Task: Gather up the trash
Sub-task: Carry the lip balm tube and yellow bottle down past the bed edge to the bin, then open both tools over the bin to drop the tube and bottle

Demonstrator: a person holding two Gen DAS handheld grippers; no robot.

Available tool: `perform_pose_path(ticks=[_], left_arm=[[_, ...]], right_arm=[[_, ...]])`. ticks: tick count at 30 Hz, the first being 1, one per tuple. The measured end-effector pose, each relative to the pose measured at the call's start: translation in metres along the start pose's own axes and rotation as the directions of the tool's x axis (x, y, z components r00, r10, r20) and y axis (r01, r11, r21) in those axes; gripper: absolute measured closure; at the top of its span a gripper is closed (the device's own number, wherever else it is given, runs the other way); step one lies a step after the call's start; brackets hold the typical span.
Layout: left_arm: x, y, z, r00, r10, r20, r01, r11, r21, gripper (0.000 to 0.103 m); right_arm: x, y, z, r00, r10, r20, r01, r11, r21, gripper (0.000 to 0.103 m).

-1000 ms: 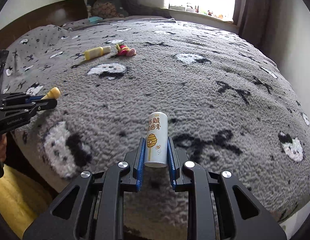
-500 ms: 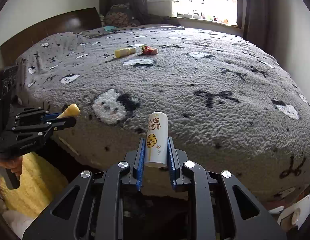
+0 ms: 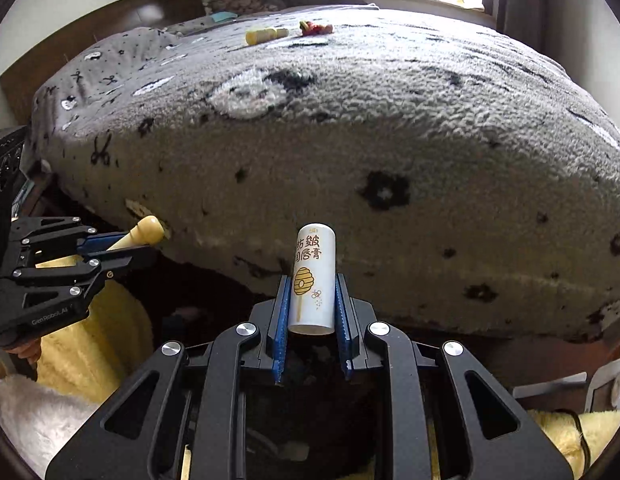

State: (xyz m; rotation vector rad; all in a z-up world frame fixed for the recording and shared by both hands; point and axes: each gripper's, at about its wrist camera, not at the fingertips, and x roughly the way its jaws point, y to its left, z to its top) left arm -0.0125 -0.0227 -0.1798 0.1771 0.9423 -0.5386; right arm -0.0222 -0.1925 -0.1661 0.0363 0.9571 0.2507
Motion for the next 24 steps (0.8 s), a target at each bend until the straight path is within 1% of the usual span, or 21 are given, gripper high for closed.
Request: perform_pose_path(ticks=[6,12,17,21,24], left_arm=[[0.027,0.001,-0.021,0.996,-0.009,-0.087,0.008,1.0,-0.019,0.087],[0.055,0.003,-0.037,0.983,-0.039,-0.179,0.032,0.999,-0.044,0.087],[0.07,0.004,-0.043,0.973,-0.048,-0.226,0.037,0.998,-0.054,0.087],[0.083,0.007,-0.047,0.961,-0.06,-0.268,0.04,0.996,-0.082,0.087],[0.089,0.008,-0.047,0.956,-0.067,-0.285,0.042,0.995,-0.092,0.087]], right_arm=[[0.016,0.005,-0.01,0.998,0.007,-0.056,-0.007,1.0,-0.007,0.081],[0.036,0.008,-0.019,0.994,0.008,-0.113,-0.009,1.0,-0.01,0.081],[0.052,0.005,-0.024,0.987,0.026,-0.159,-0.024,1.0,0.011,0.081],[0.065,0.007,-0.028,0.978,0.029,-0.205,-0.029,1.0,0.0,0.081],[0.071,0.012,-0.03,0.973,0.029,-0.23,-0.033,0.999,-0.011,0.081]])
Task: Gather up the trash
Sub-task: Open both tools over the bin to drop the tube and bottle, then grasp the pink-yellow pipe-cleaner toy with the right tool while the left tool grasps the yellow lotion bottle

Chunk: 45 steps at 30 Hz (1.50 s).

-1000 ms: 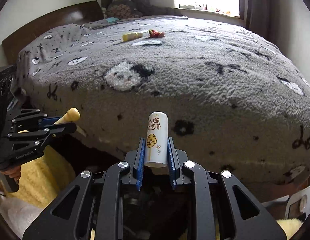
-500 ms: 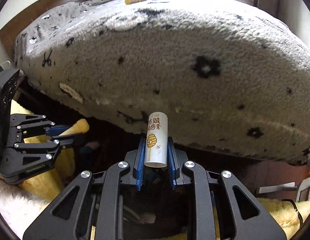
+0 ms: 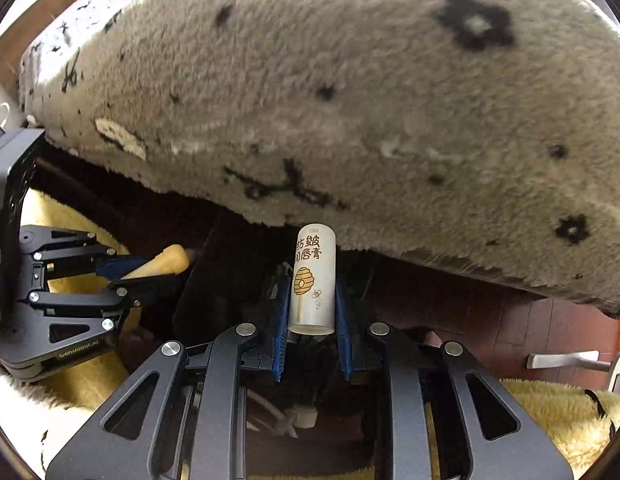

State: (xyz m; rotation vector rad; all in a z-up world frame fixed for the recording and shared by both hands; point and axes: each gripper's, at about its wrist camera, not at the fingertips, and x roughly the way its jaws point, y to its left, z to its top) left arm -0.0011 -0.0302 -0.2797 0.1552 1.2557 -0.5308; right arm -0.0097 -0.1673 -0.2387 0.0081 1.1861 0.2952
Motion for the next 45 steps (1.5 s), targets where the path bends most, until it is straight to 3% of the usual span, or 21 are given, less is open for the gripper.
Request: perform_pose_path(ticks=[11,19,20,23,26,28,31,34,40,45], left_arm=[[0.015,-0.004,0.0,0.998,-0.03,-0.047,0.03,1.0,0.002,0.087],[0.02,-0.002,-0.005,0.997,-0.04,-0.071,0.039,0.999,-0.02,0.087],[0.019,-0.001,-0.005,0.997,-0.039,-0.072,0.038,0.999,-0.022,0.086],[0.02,0.002,-0.006,0.997,-0.031,-0.071,0.028,0.999,-0.038,0.079],[0.018,0.009,-0.007,0.997,-0.03,-0.066,0.026,0.998,-0.063,0.063],[0.016,0.015,-0.007,0.998,-0.039,-0.058,0.034,0.996,-0.086,0.042],[0.009,0.02,-0.006,0.998,-0.044,-0.032,0.041,0.994,-0.102,0.022],[-0.002,0.017,-0.002,1.0,-0.03,0.004,0.03,0.996,-0.087,0.015],[-0.048,0.01,0.015,0.993,0.043,0.112,-0.041,0.999,-0.019,0.012],[-0.099,0.016,0.039,0.97,0.082,0.229,-0.08,0.997,-0.016,0.012]], right_arm=[[0.02,0.012,0.0,0.995,0.078,-0.067,-0.079,0.997,-0.013,0.081],[0.022,0.011,0.002,0.995,0.081,-0.064,-0.08,0.997,0.013,0.079],[0.02,0.007,0.003,0.995,0.079,-0.062,-0.078,0.997,0.019,0.075],[0.022,-0.001,0.006,0.996,0.072,-0.048,-0.07,0.997,0.039,0.055],[0.018,-0.008,0.006,0.998,0.059,-0.028,-0.057,0.996,0.065,0.042],[0.013,-0.015,0.006,0.999,0.053,-0.006,-0.052,0.995,0.085,0.037],[0.005,-0.024,0.007,0.999,0.042,0.034,-0.046,0.993,0.108,0.026],[-0.002,-0.028,0.009,0.998,0.025,0.065,-0.033,0.992,0.12,0.024],[-0.036,-0.027,0.021,0.986,-0.053,0.157,0.042,0.997,0.071,0.023],[-0.084,-0.034,0.043,0.944,-0.138,0.299,0.135,0.99,0.028,0.023]])
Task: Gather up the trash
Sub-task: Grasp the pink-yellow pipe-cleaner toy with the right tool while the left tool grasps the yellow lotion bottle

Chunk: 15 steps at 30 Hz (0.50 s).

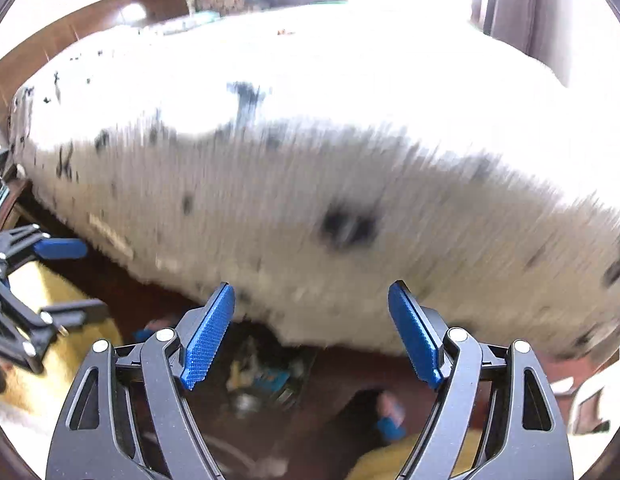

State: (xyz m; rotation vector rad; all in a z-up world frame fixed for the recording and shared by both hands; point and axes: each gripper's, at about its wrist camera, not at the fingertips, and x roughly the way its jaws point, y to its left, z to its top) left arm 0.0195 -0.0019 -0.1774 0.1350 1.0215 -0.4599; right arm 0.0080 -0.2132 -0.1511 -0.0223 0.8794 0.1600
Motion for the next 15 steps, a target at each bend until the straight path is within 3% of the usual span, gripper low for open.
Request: perform_pose_path(ticks=[2,7,15], left_arm=[[-0.016,0.007,0.019,0.998,0.032,0.056,-0.033,0.999,0.007,0.012],[-0.04,0.035,0.061,0.98,0.126,0.152,-0.124,0.992,-0.022,0.012],[-0.051,0.091,0.124,0.966,0.171,0.193,-0.156,0.983,-0.093,0.013]], right_arm=[[-0.013,-0.005,0.016,0.997,-0.038,0.069,0.039,0.999,-0.015,0.021],[-0.025,-0.021,0.064,0.984,-0.097,0.151,0.108,0.992,-0.067,0.02],[-0.02,-0.048,0.135,0.979,-0.105,0.177,0.117,0.991,-0.058,0.019]])
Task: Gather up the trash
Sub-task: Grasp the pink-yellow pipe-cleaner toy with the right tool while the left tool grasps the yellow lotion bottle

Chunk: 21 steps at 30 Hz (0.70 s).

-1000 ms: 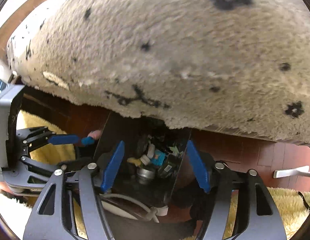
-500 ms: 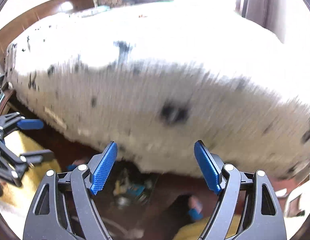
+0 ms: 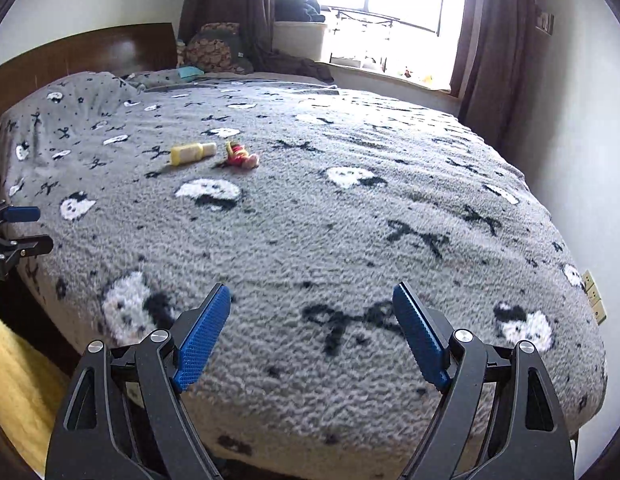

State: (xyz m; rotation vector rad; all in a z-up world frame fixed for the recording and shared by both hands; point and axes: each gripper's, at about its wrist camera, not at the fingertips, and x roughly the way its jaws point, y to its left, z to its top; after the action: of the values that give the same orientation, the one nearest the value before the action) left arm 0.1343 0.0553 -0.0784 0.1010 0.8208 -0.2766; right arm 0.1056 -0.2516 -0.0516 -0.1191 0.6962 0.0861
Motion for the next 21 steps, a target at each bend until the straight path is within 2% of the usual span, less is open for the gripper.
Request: perform_pose_path(ticks=[8,14,21], left_arm=[[0.035,0.031,0.05,0.999,0.054,0.002,-0.054,0.998,-0.01,0.013],[0.079,0.029,0.075,0.999,0.048,-0.013,-0.047,0.999,0.027,0.013],[0.128,0.036,0.102,0.999,0.042,-0.017,-0.041,0.999,0.029,0.022]], right_arm=[[0.049,0.008,0.06,1.0,-0.022,0.01,0.022,0.999,-0.024,0.019],[0.098,0.038,0.089,1.0,0.016,-0.018,-0.017,0.998,-0.066,0.019],[0.172,0.079,0.119,0.993,0.07,-0.094,-0.08,0.991,-0.105,0.019]])
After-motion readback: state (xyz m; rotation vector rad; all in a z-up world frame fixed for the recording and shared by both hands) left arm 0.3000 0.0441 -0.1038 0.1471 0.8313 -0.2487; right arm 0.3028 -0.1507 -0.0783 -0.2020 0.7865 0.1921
